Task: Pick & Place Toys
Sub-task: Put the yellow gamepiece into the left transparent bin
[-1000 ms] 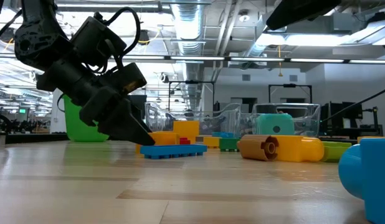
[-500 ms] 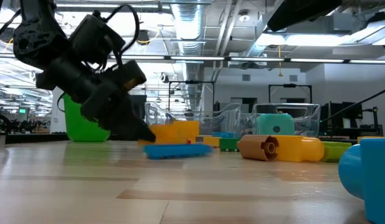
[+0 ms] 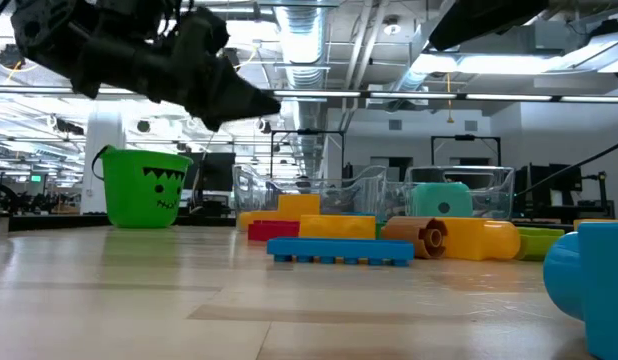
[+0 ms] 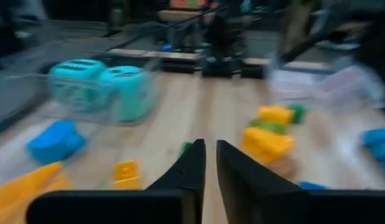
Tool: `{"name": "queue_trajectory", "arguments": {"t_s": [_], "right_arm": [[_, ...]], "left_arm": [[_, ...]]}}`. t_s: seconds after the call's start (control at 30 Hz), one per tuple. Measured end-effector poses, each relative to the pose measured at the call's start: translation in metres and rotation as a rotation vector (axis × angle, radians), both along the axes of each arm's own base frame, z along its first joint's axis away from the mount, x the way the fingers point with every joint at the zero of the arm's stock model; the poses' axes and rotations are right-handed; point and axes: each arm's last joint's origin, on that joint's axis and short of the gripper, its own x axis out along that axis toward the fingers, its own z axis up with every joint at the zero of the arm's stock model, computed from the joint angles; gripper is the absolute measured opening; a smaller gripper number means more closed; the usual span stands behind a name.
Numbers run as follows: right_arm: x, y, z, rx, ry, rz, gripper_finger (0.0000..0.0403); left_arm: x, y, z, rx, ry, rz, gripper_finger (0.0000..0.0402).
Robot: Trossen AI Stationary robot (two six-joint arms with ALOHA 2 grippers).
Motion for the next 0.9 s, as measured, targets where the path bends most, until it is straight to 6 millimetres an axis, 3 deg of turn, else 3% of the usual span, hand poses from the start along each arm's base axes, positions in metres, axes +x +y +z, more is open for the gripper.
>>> {"name": "queue_trajectory", "arguments": {"t_s": [0.13,0.27,0.4,0.53,0.73,0.8,0.9], "right_arm": [[0.000,0.000,0.000,-0.002,0.002,0.001,0.0186],[0.000,0.000,0.000,-0.002,0.002,0.000,0.0186],[0.000,0.000,0.000,-0.002,0.002,0.000,0.0186],[0.002,-0.002,0.000,0.001,-0.001,-0.007,0.0186],[0.000,-0.001,0.000,0.004,0.005,0.003,0.0186],[-0.001,0.001,0.000,0.007,0.009,0.013,0.0186],[-0.004,0.004,0.000,0.006,0.011,0.024,0.0186]], "left_arm": [[0.000,-0.006,0.001,-0.046,-0.005,-0.065,0.0029],[0.002,-0.018,-0.008,-0.077,0.006,-0.133,0.0066],[0.009,-0.041,-0.021,-0.077,-0.010,-0.227,0.0135],[0.031,-0.063,-0.034,0.004,0.016,-0.234,0.0232],[0.062,-0.073,-0.049,0.141,0.047,-0.181,0.0371],[0.068,-0.070,-0.050,0.145,0.061,-0.168,0.0392],[0.072,-0.060,-0.051,0.114,0.085,-0.130,0.0380]]}}
